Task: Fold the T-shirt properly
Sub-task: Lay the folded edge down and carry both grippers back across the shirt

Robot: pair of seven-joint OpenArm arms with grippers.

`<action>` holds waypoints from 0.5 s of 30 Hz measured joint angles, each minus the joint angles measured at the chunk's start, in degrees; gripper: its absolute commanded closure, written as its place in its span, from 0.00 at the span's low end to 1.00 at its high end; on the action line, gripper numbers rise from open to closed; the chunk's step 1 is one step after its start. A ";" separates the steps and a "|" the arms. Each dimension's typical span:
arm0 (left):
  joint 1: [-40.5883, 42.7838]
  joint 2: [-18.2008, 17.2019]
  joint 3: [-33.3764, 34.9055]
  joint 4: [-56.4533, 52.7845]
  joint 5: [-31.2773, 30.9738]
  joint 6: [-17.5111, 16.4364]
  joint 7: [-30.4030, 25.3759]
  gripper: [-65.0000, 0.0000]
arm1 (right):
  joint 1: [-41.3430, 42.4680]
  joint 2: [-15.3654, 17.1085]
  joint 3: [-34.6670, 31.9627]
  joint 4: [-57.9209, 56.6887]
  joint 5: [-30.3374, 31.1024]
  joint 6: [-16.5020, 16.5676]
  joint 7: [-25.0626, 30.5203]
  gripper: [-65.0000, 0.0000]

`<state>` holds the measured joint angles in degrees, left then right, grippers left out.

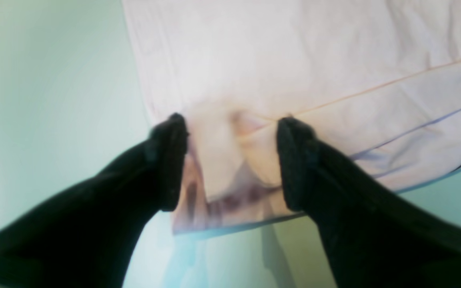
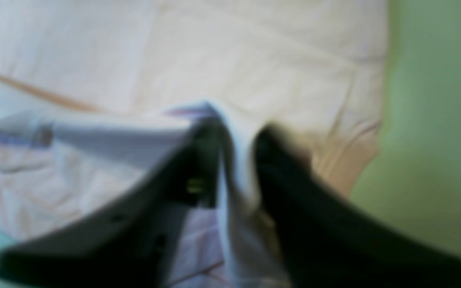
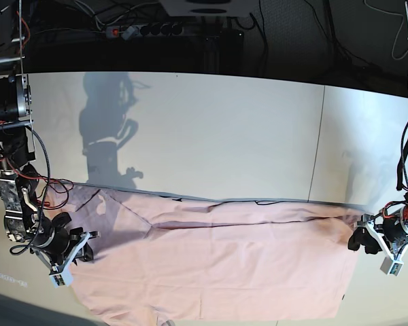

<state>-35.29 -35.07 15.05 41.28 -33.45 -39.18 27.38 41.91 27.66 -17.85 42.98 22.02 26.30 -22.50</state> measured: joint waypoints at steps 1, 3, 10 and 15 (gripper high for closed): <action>-0.02 0.00 0.00 0.00 0.00 0.00 0.00 0.39 | 0.02 0.07 0.00 0.00 -0.85 0.00 0.02 0.36; -0.13 0.00 0.00 0.00 0.04 -0.02 0.00 0.39 | -0.02 0.07 0.00 -0.02 -0.68 -0.02 0.17 0.32; -4.52 -0.02 0.00 -0.15 -3.74 -0.02 0.02 0.40 | 1.60 -0.07 0.15 -0.07 5.05 -0.02 0.61 0.32; -6.64 0.04 -0.02 -0.09 -6.36 0.07 1.99 0.73 | 3.02 -0.07 0.22 -0.02 6.49 -0.02 0.57 0.33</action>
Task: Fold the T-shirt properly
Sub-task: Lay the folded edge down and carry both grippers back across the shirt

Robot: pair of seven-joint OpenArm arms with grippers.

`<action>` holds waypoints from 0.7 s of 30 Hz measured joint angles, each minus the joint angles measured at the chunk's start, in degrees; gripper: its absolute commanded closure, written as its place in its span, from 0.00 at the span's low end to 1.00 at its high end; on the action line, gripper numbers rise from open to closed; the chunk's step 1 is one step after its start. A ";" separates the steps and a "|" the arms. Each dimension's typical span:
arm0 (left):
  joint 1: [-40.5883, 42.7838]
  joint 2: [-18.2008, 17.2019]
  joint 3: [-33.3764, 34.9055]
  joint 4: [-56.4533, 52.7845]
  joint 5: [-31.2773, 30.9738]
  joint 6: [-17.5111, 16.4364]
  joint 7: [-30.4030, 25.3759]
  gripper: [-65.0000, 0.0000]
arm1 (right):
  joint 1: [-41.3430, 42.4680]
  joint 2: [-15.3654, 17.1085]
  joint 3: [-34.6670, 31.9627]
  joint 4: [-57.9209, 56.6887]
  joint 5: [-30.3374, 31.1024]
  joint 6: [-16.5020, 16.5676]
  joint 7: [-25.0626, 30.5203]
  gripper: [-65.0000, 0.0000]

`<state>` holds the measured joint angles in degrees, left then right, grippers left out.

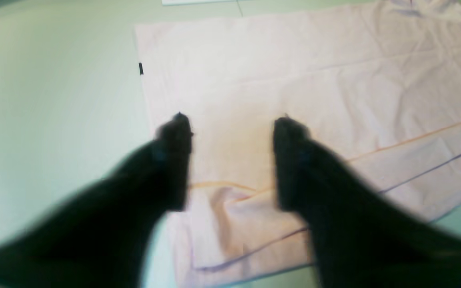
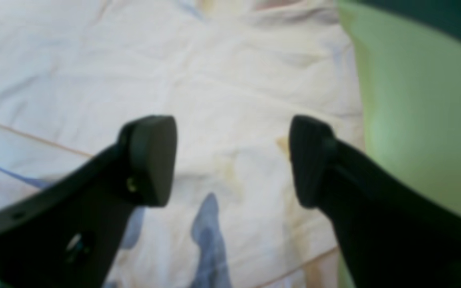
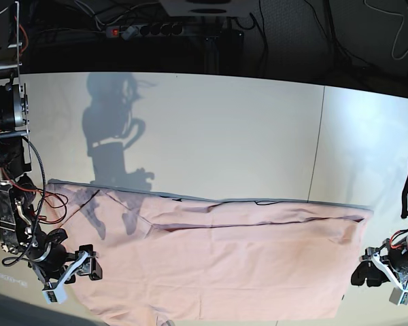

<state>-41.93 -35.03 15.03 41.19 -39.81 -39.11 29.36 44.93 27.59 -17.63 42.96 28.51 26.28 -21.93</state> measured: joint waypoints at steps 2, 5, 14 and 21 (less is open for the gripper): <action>0.28 0.68 0.00 -0.02 0.46 -0.04 1.03 1.00 | -0.24 -0.20 0.00 -0.02 -0.04 0.00 -0.20 0.50; 0.33 3.15 0.00 -0.02 3.48 -0.02 0.98 1.00 | -0.96 -1.57 0.02 -0.39 -2.51 -0.02 -0.11 1.00; 0.52 9.33 0.00 -6.05 11.37 2.78 1.86 1.00 | -4.02 -3.63 0.04 -4.48 -7.39 0.00 0.28 1.00; 1.44 11.08 -0.09 -11.78 18.56 5.75 1.51 1.00 | -6.05 -3.65 0.17 -9.20 -7.17 -0.04 2.34 1.00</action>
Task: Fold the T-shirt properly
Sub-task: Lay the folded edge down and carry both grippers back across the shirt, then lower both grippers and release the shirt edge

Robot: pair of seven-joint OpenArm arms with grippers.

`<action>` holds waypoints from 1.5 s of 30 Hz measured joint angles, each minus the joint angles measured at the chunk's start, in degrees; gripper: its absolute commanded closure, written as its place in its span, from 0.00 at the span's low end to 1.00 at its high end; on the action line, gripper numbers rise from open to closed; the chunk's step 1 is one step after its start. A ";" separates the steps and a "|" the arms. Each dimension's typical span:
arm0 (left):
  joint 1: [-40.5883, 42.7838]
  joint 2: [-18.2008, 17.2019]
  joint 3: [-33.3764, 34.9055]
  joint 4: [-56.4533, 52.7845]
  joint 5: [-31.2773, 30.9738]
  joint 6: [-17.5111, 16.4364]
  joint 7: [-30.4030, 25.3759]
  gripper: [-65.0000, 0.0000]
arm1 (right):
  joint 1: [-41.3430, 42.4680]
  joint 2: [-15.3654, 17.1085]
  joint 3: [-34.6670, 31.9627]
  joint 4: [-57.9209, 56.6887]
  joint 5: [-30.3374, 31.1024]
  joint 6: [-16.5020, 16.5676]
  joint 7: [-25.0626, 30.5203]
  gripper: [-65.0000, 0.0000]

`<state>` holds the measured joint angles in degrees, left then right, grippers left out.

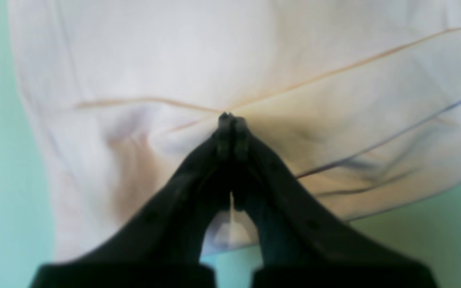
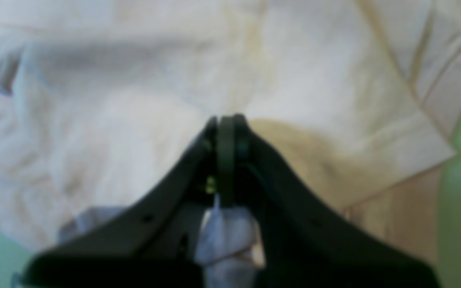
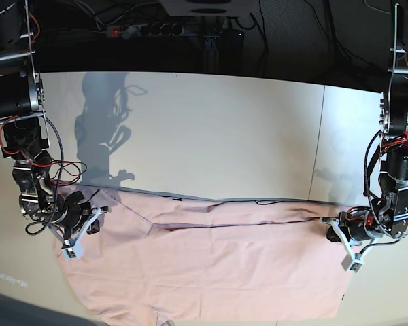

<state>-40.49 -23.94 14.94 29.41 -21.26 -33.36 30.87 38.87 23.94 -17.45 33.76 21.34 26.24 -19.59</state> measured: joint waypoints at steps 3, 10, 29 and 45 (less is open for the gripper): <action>0.52 0.92 -0.02 -0.70 1.31 2.58 -0.02 1.00 | -1.44 0.02 0.20 -0.04 0.52 -0.09 1.14 1.00; -0.22 0.96 -0.28 -0.87 1.11 2.71 4.92 1.00 | -3.63 0.07 0.46 0.31 1.62 -0.17 0.17 1.00; 2.45 -2.05 -0.46 -0.26 -13.86 -2.36 12.61 1.00 | -11.19 3.06 8.26 8.90 11.52 0.20 -12.39 1.00; 20.72 -6.67 -1.46 21.05 -25.51 -6.23 15.58 1.00 | -34.56 6.97 18.43 34.49 12.72 0.35 -14.67 1.00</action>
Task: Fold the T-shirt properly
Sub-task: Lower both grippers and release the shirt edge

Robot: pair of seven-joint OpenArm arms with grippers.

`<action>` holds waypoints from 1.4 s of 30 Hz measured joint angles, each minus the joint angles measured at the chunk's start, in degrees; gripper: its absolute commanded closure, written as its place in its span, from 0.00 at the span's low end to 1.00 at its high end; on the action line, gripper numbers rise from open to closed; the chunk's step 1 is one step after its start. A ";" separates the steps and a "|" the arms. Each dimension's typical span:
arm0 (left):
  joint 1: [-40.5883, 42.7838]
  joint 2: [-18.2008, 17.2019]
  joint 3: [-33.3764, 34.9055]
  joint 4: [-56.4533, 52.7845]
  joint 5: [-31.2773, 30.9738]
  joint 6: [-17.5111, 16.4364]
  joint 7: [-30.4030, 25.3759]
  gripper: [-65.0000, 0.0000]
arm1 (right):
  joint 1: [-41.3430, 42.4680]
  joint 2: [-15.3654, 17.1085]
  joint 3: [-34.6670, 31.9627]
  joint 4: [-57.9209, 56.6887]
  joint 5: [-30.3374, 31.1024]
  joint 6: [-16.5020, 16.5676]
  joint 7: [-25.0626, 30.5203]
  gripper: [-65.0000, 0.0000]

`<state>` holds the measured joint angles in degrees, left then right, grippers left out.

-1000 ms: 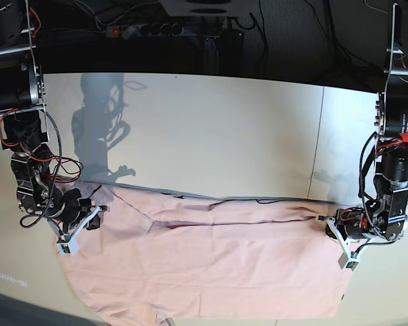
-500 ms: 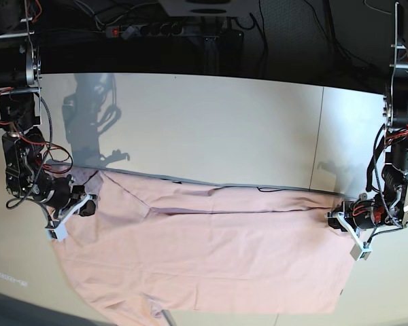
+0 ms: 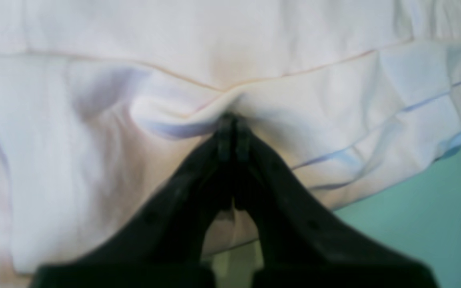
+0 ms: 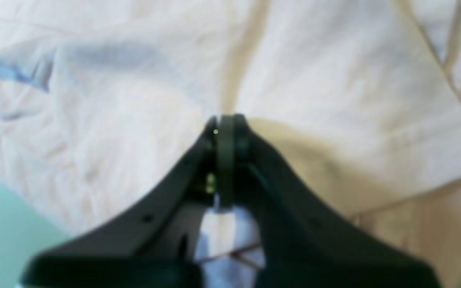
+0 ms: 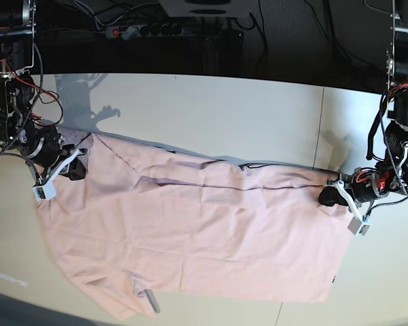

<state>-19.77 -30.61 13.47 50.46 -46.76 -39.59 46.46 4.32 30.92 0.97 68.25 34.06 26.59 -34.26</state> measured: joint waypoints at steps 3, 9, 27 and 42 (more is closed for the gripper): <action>3.98 -2.14 -0.04 4.66 -0.22 -0.48 -0.72 1.00 | -2.60 0.02 1.44 2.51 -0.11 -0.02 -0.76 1.00; 11.47 -5.40 -0.92 13.20 0.07 -0.76 -0.96 1.00 | -6.88 0.04 2.51 6.16 -0.26 0.00 -1.16 1.00; 33.22 -5.60 -14.82 32.52 2.23 -0.66 1.57 1.00 | -17.84 5.57 2.40 15.58 1.51 0.00 -1.97 1.00; 35.04 -5.60 -14.78 35.80 3.19 -0.61 2.80 1.00 | -19.10 5.60 3.17 15.82 1.62 -0.02 -2.23 1.00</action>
<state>15.27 -36.21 -1.30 86.26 -43.57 -40.21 49.25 -14.79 36.51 4.14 84.07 35.68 26.57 -36.49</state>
